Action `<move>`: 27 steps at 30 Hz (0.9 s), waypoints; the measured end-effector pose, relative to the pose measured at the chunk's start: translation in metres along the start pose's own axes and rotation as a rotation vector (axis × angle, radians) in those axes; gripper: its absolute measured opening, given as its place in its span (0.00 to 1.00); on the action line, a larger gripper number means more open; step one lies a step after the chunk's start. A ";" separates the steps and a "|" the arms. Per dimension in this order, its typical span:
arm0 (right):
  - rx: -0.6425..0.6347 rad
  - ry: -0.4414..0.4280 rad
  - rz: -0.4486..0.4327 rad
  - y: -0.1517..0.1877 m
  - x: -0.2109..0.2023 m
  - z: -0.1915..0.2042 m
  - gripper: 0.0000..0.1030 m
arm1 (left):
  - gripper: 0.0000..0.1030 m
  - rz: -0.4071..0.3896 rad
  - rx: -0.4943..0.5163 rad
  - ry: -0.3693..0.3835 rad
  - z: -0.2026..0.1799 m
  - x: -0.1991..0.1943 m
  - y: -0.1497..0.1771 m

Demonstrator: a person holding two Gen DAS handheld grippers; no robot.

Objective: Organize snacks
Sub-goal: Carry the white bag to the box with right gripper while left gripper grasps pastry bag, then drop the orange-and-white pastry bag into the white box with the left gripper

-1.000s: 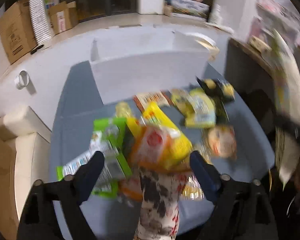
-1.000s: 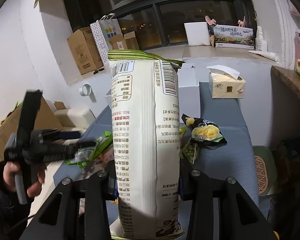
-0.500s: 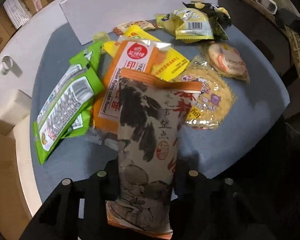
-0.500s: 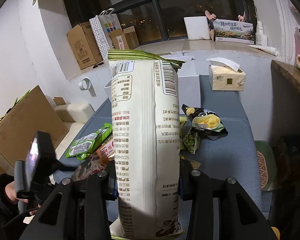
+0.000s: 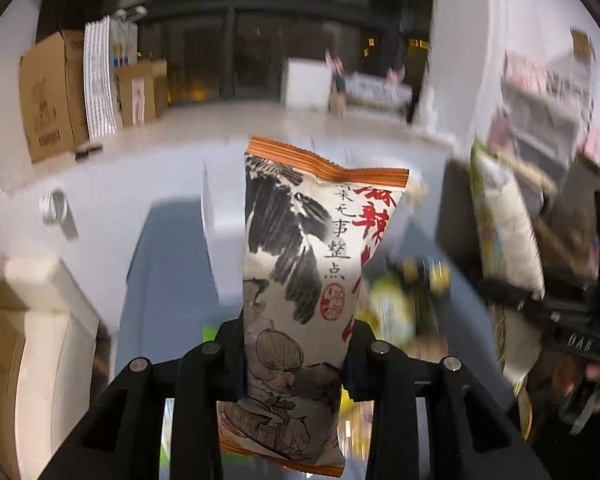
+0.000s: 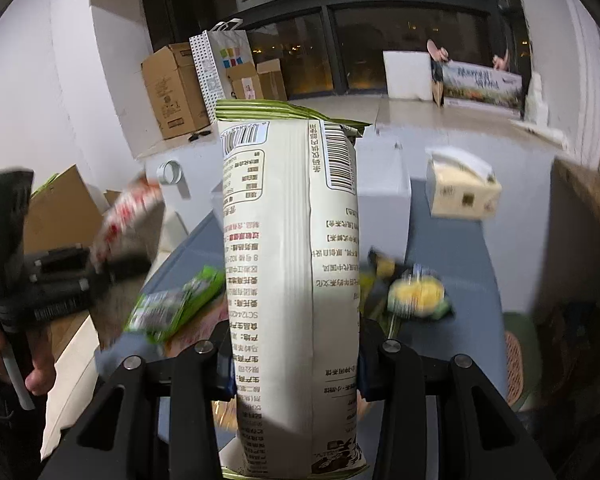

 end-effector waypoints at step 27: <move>0.151 0.155 0.021 -0.173 0.157 -0.045 1.00 | 1.00 0.031 -0.035 -0.103 0.085 0.137 -0.111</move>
Point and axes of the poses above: each gripper's, at about its wrist camera, not at the fingertips, and x roughly the way its jaws point, z to its left, y to its underside, the point moved 10 cm from there along x, roughly the way its jaws point, and after that the axes turned 13 degrees about x, right-handed, at the moved point
